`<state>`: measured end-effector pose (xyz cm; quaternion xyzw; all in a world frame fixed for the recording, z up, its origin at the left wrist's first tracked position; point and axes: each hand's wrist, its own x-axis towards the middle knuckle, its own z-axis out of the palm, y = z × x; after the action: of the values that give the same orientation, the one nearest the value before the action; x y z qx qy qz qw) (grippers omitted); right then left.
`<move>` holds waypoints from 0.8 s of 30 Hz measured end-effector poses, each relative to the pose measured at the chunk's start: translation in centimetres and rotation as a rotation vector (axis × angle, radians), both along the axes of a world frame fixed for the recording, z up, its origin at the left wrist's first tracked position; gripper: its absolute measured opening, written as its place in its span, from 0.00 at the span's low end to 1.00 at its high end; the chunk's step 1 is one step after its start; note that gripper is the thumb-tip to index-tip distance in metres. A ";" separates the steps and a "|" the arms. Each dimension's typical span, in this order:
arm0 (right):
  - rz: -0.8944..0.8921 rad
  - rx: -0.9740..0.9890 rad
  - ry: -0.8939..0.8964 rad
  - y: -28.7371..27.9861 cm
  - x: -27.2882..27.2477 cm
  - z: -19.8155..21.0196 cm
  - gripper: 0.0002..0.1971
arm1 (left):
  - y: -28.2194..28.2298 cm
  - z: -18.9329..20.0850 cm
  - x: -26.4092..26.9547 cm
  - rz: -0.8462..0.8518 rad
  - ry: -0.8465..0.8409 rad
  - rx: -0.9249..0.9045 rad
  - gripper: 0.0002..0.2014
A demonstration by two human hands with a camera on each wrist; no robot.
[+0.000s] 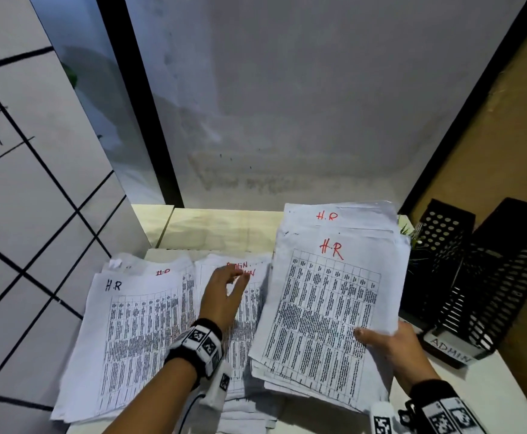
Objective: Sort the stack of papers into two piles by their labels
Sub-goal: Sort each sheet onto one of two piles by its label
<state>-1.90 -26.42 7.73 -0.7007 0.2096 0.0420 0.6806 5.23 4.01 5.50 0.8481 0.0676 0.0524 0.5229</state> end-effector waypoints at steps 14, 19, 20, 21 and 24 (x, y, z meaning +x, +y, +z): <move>0.070 0.137 -0.044 1.2 0.7 0.3 0.16 | -3.8 4.5 -0.4 0.078 0.045 -0.325 0.14; 0.096 0.140 -0.068 1.1 0.8 -0.3 0.39 | -3.6 4.5 -1.0 0.002 0.005 -0.231 0.11; 0.102 0.147 -0.071 1.2 0.8 -0.3 0.46 | -3.7 4.6 -1.4 -0.017 -0.031 -0.204 0.11; 0.101 0.157 -0.077 1.1 0.9 -0.4 0.50 | -3.8 4.5 -1.6 -0.041 -0.087 -0.157 0.13; 0.126 0.149 -0.085 1.2 1.2 -0.2 0.49 | -3.7 3.7 -2.4 -0.117 -0.303 0.038 0.17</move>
<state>-0.73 -25.21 7.51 -0.6610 0.1325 0.0704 0.7352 2.78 0.30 9.23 0.8426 -0.0625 0.1507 0.5133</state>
